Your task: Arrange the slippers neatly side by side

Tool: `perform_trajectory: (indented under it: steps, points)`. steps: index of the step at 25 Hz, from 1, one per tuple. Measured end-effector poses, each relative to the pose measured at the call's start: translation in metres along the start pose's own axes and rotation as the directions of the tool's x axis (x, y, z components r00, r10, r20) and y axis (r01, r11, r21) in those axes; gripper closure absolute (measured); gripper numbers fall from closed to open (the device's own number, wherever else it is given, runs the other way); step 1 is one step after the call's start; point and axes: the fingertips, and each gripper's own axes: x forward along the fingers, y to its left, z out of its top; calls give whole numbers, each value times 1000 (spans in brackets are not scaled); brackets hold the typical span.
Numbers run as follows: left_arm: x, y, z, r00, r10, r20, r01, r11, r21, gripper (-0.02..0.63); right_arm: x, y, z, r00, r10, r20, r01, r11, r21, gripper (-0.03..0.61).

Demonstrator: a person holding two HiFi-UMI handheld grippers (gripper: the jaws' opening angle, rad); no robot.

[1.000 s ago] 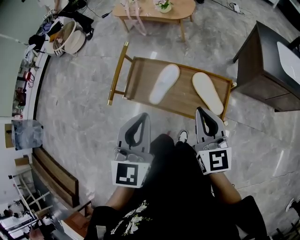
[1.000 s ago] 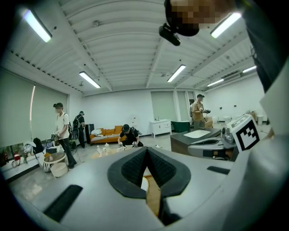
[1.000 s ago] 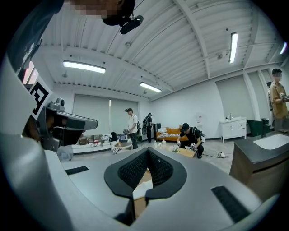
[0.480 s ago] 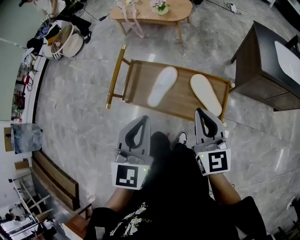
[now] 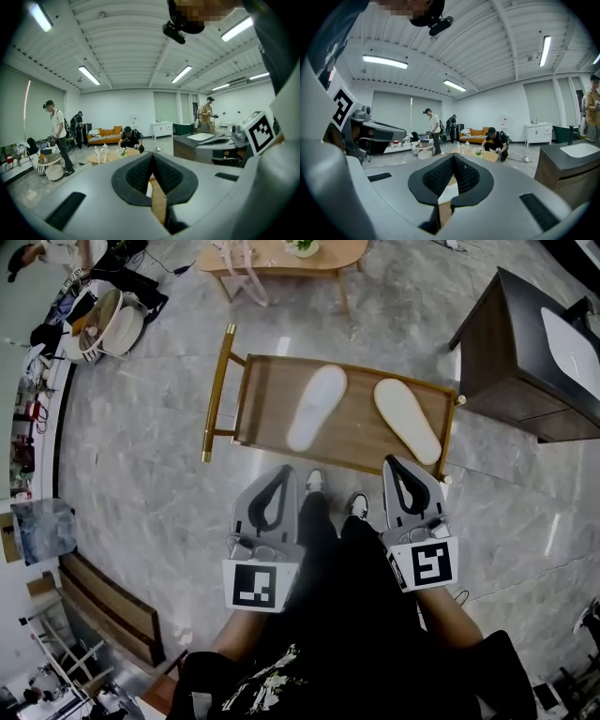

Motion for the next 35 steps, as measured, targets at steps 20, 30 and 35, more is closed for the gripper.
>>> perform_trajectory:
  steps: [20, 30, 35]
  points:
    - [64, 34, -70, 986, -96, -138, 94, 995, -21, 627, 45, 4, -40, 987, -69, -148, 73, 997, 19, 587]
    - [110, 50, -100, 974, -142, -176, 138, 990, -35, 627, 61, 8, -73, 965, -108, -240, 122, 992, 44, 588]
    - [131, 50, -120, 949, -216, -228, 211, 976, -46, 584, 79, 2, -86, 959, -140, -248, 158, 986, 54, 588]
